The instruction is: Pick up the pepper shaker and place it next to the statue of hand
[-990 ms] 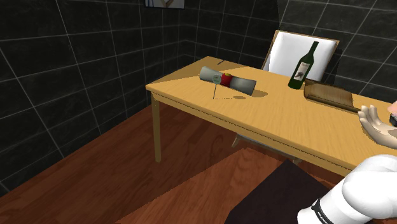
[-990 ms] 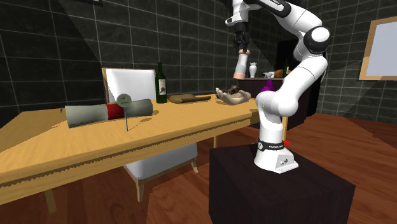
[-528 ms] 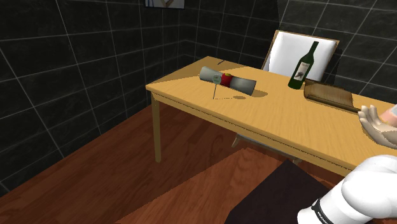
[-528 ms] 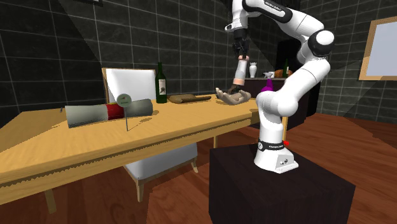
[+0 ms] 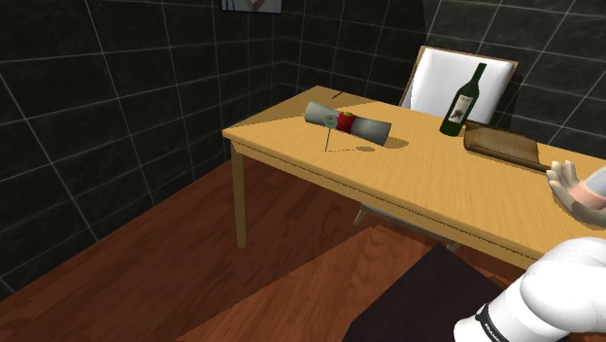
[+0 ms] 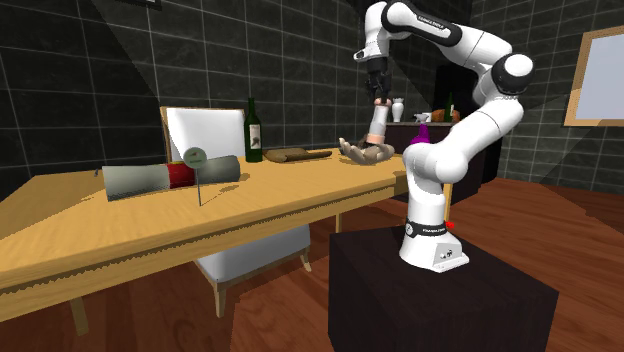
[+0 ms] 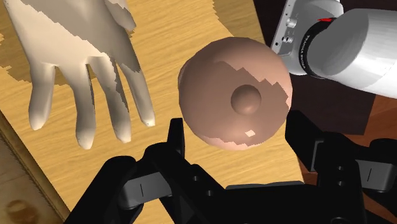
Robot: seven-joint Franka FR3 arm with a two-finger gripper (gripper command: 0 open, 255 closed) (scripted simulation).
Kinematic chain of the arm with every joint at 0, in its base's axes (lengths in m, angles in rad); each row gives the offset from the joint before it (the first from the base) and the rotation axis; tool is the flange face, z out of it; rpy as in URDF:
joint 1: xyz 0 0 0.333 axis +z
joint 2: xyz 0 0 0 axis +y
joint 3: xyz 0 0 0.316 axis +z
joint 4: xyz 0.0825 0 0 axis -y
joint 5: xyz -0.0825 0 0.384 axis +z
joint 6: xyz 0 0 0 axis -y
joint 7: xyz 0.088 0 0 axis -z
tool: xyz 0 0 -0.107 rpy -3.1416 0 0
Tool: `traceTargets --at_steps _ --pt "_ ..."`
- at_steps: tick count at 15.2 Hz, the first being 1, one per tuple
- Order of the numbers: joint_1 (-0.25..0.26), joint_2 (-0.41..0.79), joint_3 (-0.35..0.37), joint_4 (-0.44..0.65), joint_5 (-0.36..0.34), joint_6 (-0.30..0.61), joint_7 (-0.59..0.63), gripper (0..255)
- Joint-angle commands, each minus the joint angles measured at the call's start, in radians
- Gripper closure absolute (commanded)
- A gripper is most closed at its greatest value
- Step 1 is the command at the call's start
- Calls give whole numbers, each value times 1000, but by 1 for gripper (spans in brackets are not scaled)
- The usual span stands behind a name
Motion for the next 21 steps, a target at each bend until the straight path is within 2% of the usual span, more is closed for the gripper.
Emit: traceTargets --at_steps 1,19,21 --pt "-3 -17 -6 -37 -5 21 7 255" --pt "-47 -170 -77 -350 -77 183 55 255" --pt "-47 -170 -77 -350 -77 183 55 255"
